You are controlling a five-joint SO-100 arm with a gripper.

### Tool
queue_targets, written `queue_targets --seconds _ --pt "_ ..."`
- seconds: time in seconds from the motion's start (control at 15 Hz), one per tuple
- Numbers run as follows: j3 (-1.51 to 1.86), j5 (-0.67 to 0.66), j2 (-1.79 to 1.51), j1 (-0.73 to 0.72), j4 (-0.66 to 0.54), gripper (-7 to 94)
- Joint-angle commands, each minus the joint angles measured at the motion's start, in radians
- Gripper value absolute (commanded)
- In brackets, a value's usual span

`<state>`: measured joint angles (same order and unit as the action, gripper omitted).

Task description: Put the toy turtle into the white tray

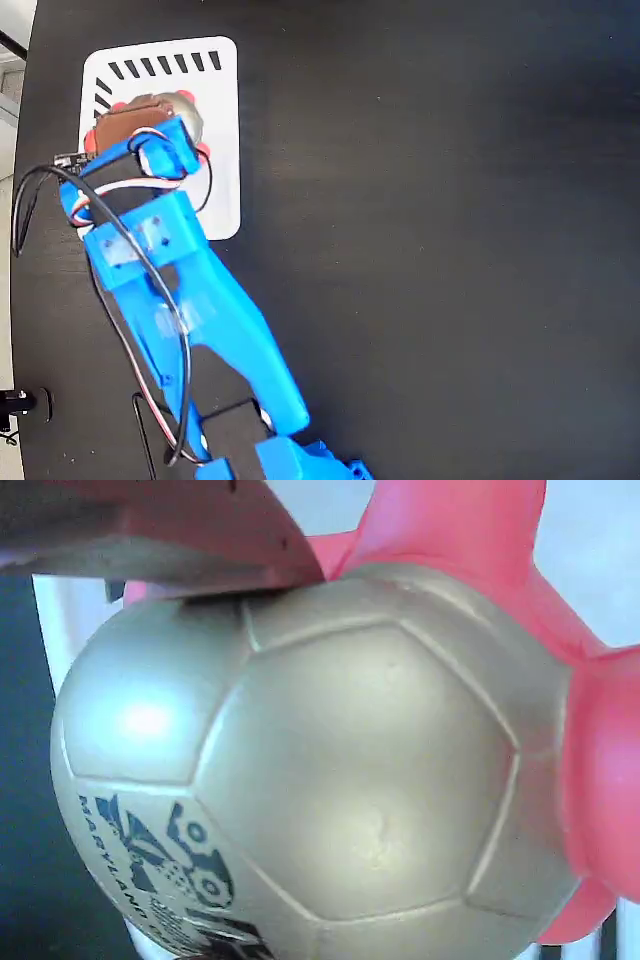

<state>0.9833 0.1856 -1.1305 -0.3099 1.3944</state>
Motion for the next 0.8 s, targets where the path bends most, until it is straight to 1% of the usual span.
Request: queue_targets --seconds 0.0,0.13,0.2,0.27,0.4,0.53,0.6,0.73 --pt "-0.044 0.009 -0.037 0.014 0.008 -3" --pt "-0.048 0.009 -0.023 0.018 0.008 0" --pt "-0.048 0.008 -0.018 0.018 0.008 7" --pt "-0.046 0.006 -0.009 0.014 0.009 20" --pt "-0.043 0.003 0.006 0.005 0.012 39" --pt "-0.038 0.005 0.015 -0.003 0.015 56" --pt "-0.037 0.005 0.015 -0.006 0.017 59" --pt "-0.037 0.009 0.015 -0.011 0.017 59"
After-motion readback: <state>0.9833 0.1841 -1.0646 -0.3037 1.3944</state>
